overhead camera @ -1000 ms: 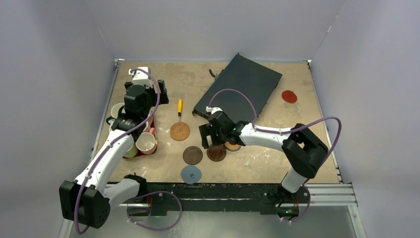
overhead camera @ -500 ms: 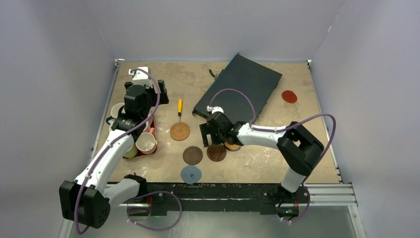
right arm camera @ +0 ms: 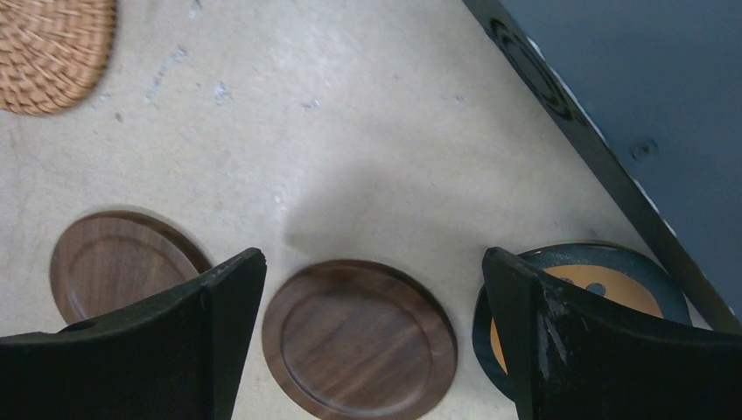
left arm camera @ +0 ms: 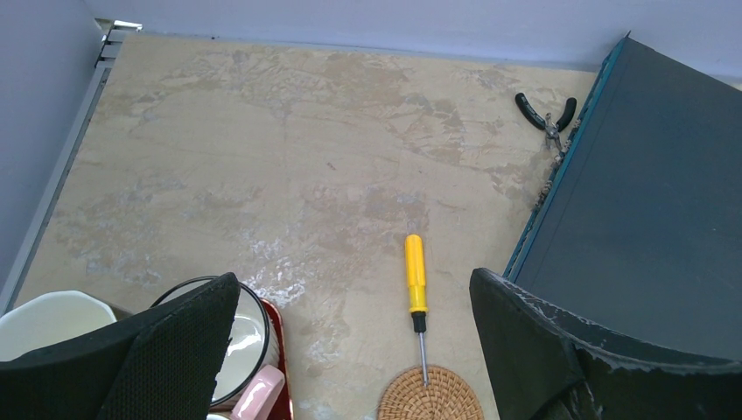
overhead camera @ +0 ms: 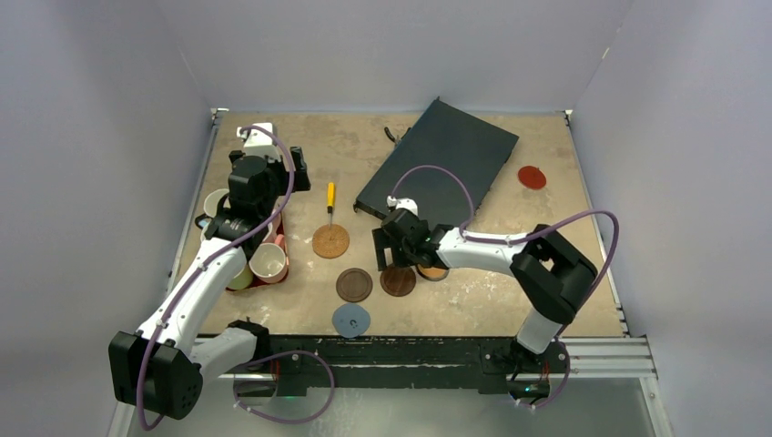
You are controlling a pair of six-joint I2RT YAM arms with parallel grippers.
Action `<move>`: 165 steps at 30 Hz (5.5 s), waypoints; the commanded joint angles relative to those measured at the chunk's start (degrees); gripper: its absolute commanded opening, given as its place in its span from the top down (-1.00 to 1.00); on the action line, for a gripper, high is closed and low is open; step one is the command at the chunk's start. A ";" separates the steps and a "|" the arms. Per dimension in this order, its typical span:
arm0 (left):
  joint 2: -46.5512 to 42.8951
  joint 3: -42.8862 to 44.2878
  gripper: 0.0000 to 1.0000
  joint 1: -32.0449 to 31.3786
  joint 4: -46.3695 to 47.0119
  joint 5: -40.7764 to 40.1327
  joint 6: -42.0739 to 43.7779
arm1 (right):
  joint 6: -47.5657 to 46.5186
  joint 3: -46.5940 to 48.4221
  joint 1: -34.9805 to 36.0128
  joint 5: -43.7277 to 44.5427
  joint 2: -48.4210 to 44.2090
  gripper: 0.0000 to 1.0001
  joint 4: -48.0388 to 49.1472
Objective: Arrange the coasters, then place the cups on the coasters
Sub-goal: Move the coaster to the center of the board.
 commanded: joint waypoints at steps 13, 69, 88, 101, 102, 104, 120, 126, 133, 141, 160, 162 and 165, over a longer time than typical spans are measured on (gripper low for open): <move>-0.43 -0.20 -0.97 -0.25 2.10 0.49 -0.08 | 7.58 -12.16 -0.80 5.47 -12.72 -0.95 -12.61; -0.43 -0.14 -0.97 -0.31 2.10 0.89 -0.54 | 22.73 -18.52 -10.44 8.20 -23.19 -0.95 -27.16; -0.79 -0.10 -0.97 -0.31 2.09 0.67 -0.69 | 23.14 -19.57 -12.50 9.05 -20.52 -0.82 -24.92; -1.97 -0.19 -0.97 -0.52 2.12 0.97 -0.96 | 18.99 -19.11 -20.22 6.99 -20.09 -0.83 -24.11; -2.09 -0.21 -0.98 -0.49 2.10 0.90 -0.96 | 18.71 -19.15 -20.74 7.00 -19.97 -0.83 -23.95; -2.27 -0.13 -0.98 -0.55 2.14 1.19 -1.16 | 18.32 -18.84 -21.56 7.09 -19.47 -0.82 -23.97; -3.36 -0.07 -0.98 -1.43 2.23 2.16 -1.57 | 13.24 -13.86 -29.68 5.95 -10.96 -0.87 -21.18; -3.64 0.07 -0.98 -1.63 2.17 2.03 -1.57 | 10.78 -11.50 -33.44 6.95 -9.82 -0.88 -21.15; -3.94 0.12 -0.98 -1.64 2.10 1.73 -1.40 | 6.41 -8.17 -38.79 5.60 -6.61 -0.88 -19.29; -4.04 0.11 -0.98 -1.72 2.01 1.76 -1.48 | 2.52 -6.57 -44.28 5.18 -3.08 -0.88 -16.71; -3.69 0.24 -0.98 -1.98 1.93 1.28 -1.13 | -2.46 1.50 -50.63 4.15 7.47 -0.89 -13.33; -3.60 0.25 -0.98 -1.98 1.92 1.28 -1.13 | -2.67 2.31 -51.22 4.00 7.98 -0.89 -13.26; -3.43 0.25 -0.98 -1.98 1.93 1.28 -1.13 | -3.10 3.68 -51.40 3.88 8.90 -0.89 -13.30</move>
